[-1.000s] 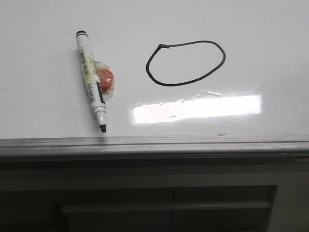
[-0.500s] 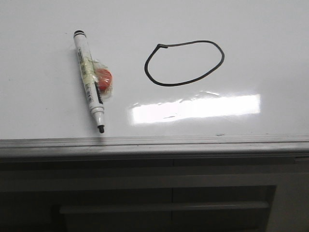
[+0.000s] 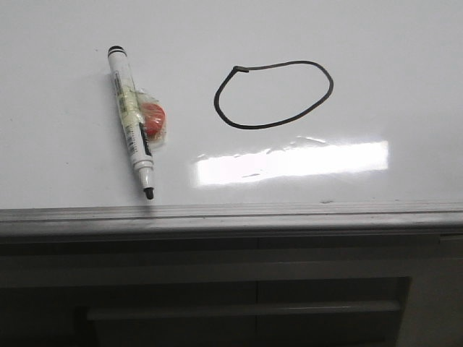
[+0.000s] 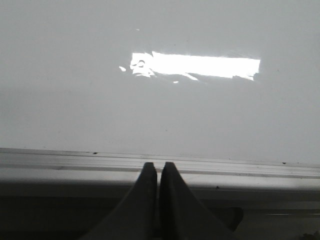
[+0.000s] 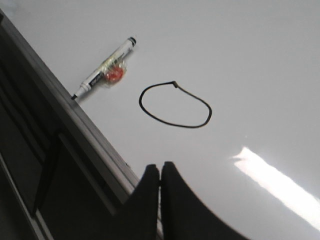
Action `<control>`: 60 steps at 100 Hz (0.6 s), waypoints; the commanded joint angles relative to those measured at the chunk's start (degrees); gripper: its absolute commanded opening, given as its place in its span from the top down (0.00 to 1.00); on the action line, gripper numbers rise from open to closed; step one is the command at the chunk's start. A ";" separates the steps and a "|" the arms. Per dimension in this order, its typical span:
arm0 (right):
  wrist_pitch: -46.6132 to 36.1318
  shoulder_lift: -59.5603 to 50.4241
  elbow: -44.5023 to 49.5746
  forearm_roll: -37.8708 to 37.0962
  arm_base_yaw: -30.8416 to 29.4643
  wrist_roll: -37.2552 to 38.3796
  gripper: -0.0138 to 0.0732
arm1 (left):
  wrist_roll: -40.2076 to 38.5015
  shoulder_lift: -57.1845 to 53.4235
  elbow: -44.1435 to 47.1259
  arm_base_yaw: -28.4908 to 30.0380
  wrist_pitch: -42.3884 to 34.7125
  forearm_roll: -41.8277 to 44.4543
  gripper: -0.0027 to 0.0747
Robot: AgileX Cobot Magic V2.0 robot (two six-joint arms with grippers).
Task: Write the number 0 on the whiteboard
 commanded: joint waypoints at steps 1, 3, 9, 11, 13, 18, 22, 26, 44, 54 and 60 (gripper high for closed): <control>-10.47 0.68 2.73 -0.51 -2.83 2.25 0.90 | -0.64 -1.51 2.07 0.24 -2.81 0.36 0.99; -12.70 0.68 4.03 0.14 -4.09 2.41 0.90 | -0.64 -1.51 2.07 0.24 -2.81 0.36 0.99; -18.59 0.68 7.47 3.28 -8.75 2.41 0.90 | -0.64 -1.51 2.07 0.24 -2.81 0.36 0.99; -20.55 0.68 8.75 4.14 -10.56 2.41 0.90 | -0.64 -1.51 2.07 0.24 -2.81 0.36 0.99; -22.27 0.68 9.98 4.73 -11.79 2.41 0.90 | -0.64 -1.51 2.07 0.24 -2.81 0.36 0.99; -25.79 0.68 12.73 5.43 -16.86 2.41 0.90 | -0.64 -1.51 2.07 0.24 -2.81 0.36 0.99; -27.72 0.68 14.98 5.65 -20.06 2.41 0.90 | -0.64 -1.51 2.07 0.24 -2.81 0.36 0.99; -28.38 0.68 16.96 5.65 -23.87 2.41 0.90 | -0.64 -1.51 2.07 0.24 -2.81 0.36 0.99; -22.55 0.30 18.67 7.07 -36.58 2.41 0.90 | -0.64 -1.51 2.07 0.24 -2.81 0.36 0.99; -18.03 -1.88 18.67 11.71 -40.76 2.41 0.90 | -0.64 -1.51 2.07 0.24 -2.81 0.36 0.99; -13.68 -4.23 18.67 14.61 -42.51 2.41 0.90 | -0.64 -1.51 2.07 0.24 -2.81 0.36 0.99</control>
